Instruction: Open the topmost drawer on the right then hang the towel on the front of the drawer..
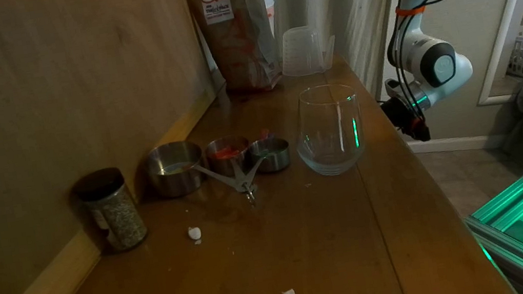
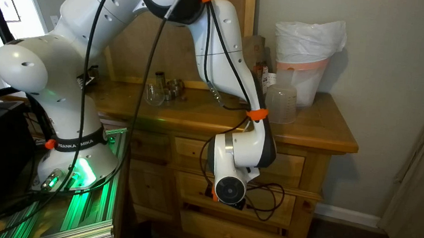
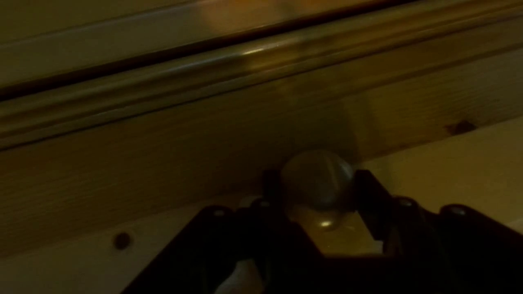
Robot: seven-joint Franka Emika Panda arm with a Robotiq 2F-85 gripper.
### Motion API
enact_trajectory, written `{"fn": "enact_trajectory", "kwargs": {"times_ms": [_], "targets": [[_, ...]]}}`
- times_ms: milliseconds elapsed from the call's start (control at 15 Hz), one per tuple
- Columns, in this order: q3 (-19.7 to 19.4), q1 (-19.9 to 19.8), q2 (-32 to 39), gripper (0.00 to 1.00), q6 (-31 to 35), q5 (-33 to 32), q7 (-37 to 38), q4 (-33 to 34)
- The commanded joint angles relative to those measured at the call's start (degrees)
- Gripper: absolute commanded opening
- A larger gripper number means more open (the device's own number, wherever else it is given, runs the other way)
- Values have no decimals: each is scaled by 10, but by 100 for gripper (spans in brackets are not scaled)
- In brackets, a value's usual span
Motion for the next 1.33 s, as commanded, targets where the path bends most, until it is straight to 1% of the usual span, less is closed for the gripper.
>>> {"fn": "enact_trajectory", "kwargs": {"times_ms": [0, 267, 467, 800, 1267], "targets": [[-31, -10, -19, 25, -6, 16, -25, -31], [-59, -15, -30, 25, -11, 8, -34, -53], [-77, -17, -38, 25, -11, 0, -25, -58], [-101, -18, -57, 25, -4, -12, -20, -73], [-128, -26, -66, 25, 3, -40, -20, -81]]}}
